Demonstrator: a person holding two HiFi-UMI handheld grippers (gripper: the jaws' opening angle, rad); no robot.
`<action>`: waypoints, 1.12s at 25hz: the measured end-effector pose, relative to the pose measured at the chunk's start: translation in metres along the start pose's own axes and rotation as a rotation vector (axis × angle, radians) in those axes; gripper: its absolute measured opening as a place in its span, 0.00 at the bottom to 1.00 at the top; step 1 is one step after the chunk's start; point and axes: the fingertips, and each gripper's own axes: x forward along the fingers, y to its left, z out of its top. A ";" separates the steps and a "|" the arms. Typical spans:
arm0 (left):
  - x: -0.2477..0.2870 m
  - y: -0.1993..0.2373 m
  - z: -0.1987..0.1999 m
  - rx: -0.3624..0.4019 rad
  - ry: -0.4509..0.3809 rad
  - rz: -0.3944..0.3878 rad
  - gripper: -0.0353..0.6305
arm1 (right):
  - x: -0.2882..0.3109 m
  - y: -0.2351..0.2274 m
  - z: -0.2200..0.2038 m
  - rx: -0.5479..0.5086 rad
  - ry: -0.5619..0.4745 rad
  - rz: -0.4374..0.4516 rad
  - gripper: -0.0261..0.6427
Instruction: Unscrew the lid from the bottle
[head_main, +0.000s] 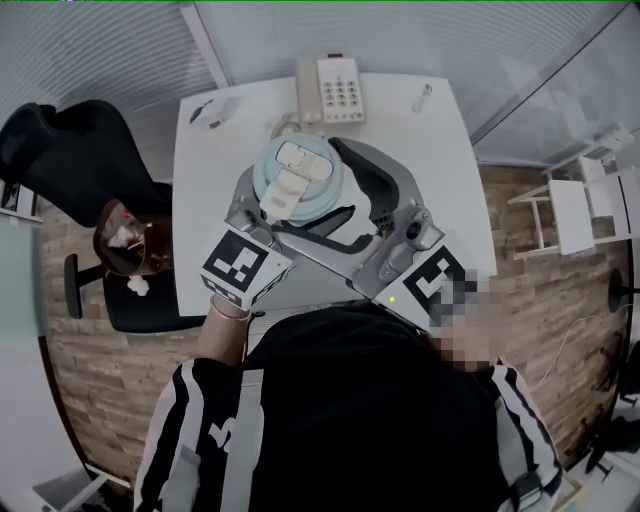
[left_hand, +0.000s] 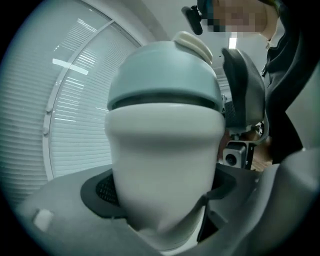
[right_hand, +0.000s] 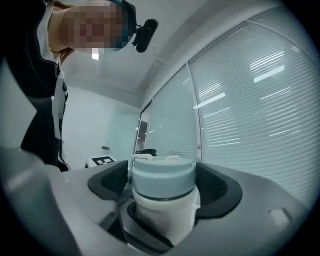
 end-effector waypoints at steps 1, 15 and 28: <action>0.001 0.001 -0.001 -0.002 0.004 0.014 0.72 | 0.003 -0.002 0.000 -0.001 0.001 -0.026 0.66; -0.009 -0.017 -0.009 -0.006 0.068 -0.137 0.73 | -0.002 0.000 -0.009 0.103 -0.008 0.200 0.66; -0.023 -0.031 0.013 -0.015 0.034 -0.262 0.72 | -0.005 0.003 0.025 0.285 -0.176 0.420 0.66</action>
